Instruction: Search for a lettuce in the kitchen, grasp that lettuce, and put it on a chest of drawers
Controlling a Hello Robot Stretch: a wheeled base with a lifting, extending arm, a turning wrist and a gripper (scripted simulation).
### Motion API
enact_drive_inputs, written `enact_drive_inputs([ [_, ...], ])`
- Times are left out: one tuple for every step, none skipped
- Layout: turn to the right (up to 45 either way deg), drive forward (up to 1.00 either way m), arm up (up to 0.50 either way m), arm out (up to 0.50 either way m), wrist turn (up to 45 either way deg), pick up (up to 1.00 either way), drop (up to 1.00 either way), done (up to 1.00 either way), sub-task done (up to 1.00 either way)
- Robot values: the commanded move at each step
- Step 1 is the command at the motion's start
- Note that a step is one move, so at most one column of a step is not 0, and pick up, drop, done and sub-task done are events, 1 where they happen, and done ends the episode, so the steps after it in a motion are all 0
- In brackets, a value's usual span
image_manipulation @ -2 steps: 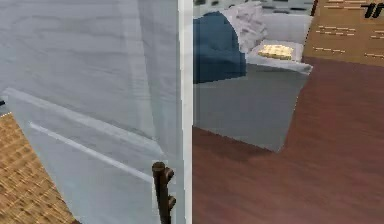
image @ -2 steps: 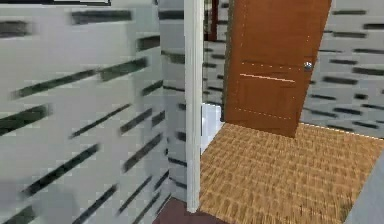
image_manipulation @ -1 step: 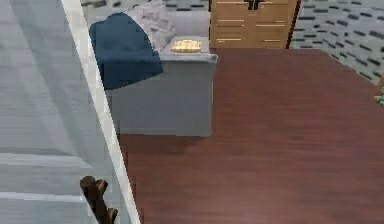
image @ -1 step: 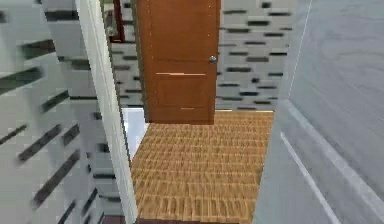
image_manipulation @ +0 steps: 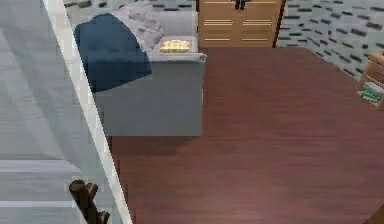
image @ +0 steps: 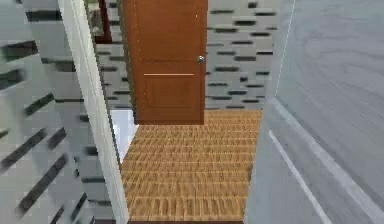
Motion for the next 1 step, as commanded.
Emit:
enact_drive_inputs([
  [0.0,1.00,0.00,0.00,0.0,0.00,0.00,0.00,0.00],
])
